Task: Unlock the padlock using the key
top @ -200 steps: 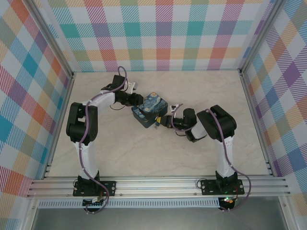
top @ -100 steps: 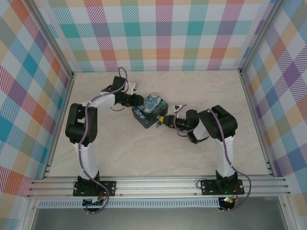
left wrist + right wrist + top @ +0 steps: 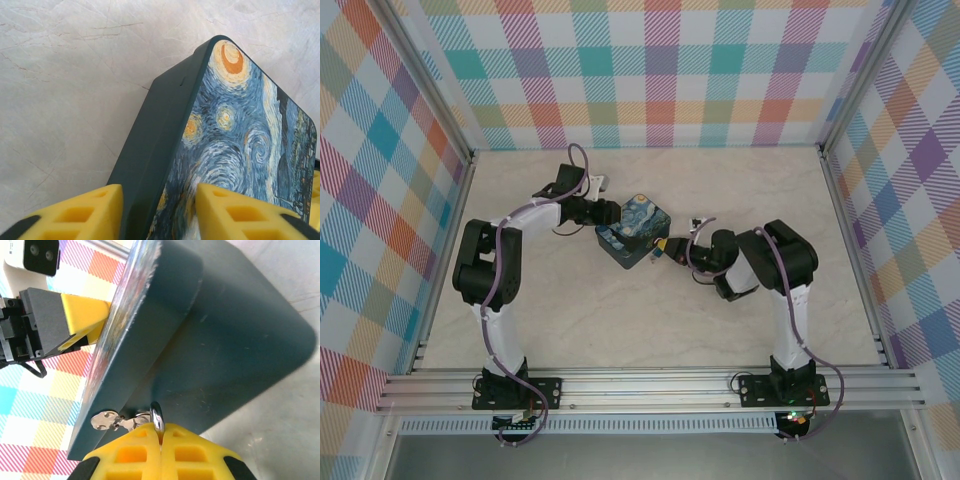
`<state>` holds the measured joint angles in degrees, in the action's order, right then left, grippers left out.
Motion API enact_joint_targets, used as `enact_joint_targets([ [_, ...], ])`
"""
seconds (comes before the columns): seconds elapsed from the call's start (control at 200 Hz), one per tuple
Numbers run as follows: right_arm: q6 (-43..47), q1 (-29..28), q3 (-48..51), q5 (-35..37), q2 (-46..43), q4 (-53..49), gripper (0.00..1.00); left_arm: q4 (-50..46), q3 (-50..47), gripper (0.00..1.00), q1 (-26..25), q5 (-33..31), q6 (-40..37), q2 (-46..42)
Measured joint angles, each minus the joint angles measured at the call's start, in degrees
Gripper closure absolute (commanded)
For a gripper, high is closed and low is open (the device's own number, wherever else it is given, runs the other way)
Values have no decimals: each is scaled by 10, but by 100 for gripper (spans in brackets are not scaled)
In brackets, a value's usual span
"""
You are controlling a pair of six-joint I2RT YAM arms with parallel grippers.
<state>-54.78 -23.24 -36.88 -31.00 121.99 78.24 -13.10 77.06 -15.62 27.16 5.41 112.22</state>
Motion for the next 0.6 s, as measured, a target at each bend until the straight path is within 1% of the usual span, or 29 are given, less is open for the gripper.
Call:
enact_joint_targets([
  [0.03, 1, 3, 8, 4, -9, -5, 95, 0, 0, 41, 0, -1, 2, 0],
  [0.1, 6, 13, 28, 9, -35, -21, 95, -7, 0, 22, 0, -3, 10, 0],
  [0.19, 17, 24, 48, 10, -78, -50, 95, -31, 4, 14, 0, -6, 17, 0],
  [0.275, 28, 31, 57, 7, -122, -89, 95, -60, 17, 1, 1, -18, 25, -2],
  [0.435, 61, 30, 63, -23, -213, -212, 95, -89, 25, 0, 5, -53, 25, -43],
  [0.53, 92, 29, 66, -40, -268, -317, 94, -87, 16, 0, 10, -77, 25, -99],
  [0.6, 116, 27, 66, -49, -304, -401, 93, -64, -12, 0, 15, -93, 30, -155],
])
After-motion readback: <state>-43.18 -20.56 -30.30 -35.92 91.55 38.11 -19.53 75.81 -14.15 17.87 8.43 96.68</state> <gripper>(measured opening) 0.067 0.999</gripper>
